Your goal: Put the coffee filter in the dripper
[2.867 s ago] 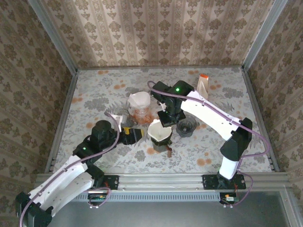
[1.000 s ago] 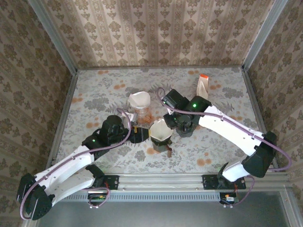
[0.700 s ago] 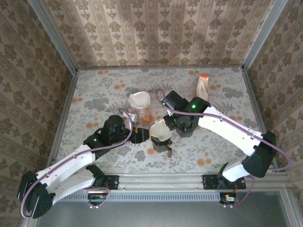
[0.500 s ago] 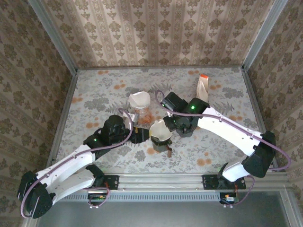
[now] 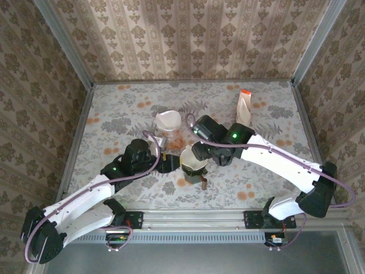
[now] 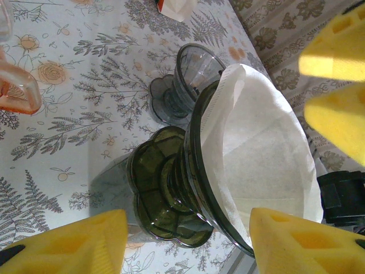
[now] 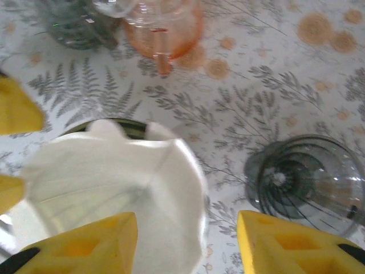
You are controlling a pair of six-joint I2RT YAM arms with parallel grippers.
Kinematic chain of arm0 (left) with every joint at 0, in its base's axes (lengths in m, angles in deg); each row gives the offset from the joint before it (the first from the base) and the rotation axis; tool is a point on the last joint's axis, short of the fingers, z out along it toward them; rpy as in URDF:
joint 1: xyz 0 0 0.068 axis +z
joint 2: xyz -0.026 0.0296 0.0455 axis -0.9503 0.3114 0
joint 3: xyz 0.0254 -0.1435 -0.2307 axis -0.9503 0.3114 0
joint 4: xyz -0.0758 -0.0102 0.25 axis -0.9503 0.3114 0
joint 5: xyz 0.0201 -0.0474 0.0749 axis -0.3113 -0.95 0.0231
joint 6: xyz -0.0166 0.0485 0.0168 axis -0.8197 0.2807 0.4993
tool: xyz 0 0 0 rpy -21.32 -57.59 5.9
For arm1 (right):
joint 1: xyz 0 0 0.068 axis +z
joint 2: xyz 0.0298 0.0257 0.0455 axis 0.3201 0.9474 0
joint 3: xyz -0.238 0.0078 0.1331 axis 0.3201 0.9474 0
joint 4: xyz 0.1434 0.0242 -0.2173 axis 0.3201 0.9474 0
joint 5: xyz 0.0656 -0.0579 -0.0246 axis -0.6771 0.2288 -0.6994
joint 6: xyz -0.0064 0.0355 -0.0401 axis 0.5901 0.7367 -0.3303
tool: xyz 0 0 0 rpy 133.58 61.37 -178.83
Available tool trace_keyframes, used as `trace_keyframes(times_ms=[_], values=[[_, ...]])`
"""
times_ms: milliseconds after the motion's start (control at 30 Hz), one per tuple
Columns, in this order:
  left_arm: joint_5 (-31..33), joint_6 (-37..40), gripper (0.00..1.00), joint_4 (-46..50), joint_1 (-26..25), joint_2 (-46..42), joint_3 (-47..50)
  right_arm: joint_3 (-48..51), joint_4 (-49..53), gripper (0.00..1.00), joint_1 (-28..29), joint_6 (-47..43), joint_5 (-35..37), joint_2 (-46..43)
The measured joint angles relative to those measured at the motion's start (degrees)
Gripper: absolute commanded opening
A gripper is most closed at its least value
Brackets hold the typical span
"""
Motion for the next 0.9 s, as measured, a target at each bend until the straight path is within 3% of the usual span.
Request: trace_keyframes(times_ms=[333, 600, 900], values=[[0.2, 0.0, 0.62, 0.0, 0.0, 0.0, 0.0, 0.3, -1.4, 0.37, 4.1, 0.0, -2.5, 5.1], [0.2, 0.0, 0.65, 0.0, 0.0, -0.1, 0.0, 0.7, -1.8, 0.53, 4.1, 1.6, -1.7, 0.8], [0.2, 0.0, 0.74, 0.1, 0.0, -1.9, 0.0, 3.8, -3.0, 0.58, 4.1, 4.6, 3.0, -9.4]])
